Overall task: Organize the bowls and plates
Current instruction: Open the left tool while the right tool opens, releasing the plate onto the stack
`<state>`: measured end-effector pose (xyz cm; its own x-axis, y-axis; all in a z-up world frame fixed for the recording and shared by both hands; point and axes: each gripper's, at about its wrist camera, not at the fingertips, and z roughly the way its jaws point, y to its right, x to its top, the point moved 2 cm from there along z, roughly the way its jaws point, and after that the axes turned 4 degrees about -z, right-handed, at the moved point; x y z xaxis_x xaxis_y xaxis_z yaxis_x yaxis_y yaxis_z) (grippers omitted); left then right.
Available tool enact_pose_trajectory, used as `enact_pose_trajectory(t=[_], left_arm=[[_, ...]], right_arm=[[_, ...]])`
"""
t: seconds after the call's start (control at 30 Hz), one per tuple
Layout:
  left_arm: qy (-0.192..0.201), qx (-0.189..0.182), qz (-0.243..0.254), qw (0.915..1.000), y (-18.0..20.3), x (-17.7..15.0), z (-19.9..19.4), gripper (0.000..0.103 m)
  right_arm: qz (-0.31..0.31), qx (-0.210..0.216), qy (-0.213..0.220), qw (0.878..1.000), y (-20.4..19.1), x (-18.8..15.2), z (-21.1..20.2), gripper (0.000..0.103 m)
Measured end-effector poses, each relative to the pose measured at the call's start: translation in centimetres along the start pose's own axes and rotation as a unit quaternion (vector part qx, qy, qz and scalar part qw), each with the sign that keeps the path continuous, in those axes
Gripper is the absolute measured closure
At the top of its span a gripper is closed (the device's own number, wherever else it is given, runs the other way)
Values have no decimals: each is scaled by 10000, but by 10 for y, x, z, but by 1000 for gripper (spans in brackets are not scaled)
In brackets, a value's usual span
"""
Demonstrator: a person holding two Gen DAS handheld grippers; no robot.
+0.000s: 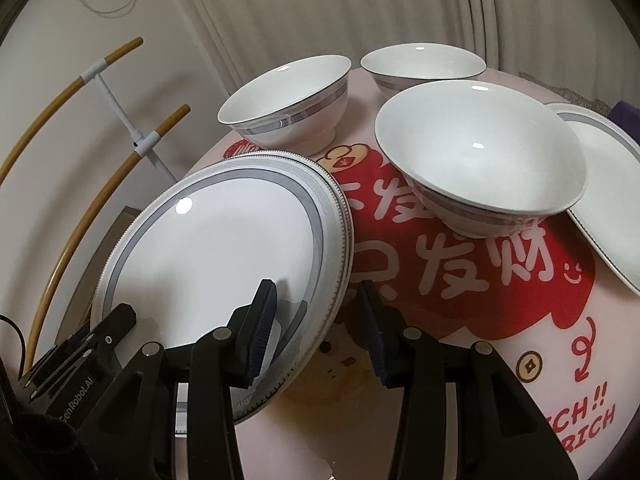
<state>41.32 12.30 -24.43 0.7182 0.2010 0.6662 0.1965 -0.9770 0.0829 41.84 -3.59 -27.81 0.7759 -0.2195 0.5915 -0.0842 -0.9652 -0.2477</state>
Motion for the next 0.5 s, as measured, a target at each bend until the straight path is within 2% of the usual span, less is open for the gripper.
enact_pose_trajectory(t=[0.3, 0.43, 0.5], left_arm=[[93, 2, 73, 9999, 3, -1, -9, 73], [297, 79, 157, 9994, 7, -6, -26, 52], [439, 194, 209, 9986, 8, -11, -38, 49]], right_arm=[[-51, -10, 16, 10000, 1, -3, -1, 59], [29, 54, 10, 10000, 5, -7, -7, 57], [23, 51, 45, 10000, 5, -9, -14, 56]])
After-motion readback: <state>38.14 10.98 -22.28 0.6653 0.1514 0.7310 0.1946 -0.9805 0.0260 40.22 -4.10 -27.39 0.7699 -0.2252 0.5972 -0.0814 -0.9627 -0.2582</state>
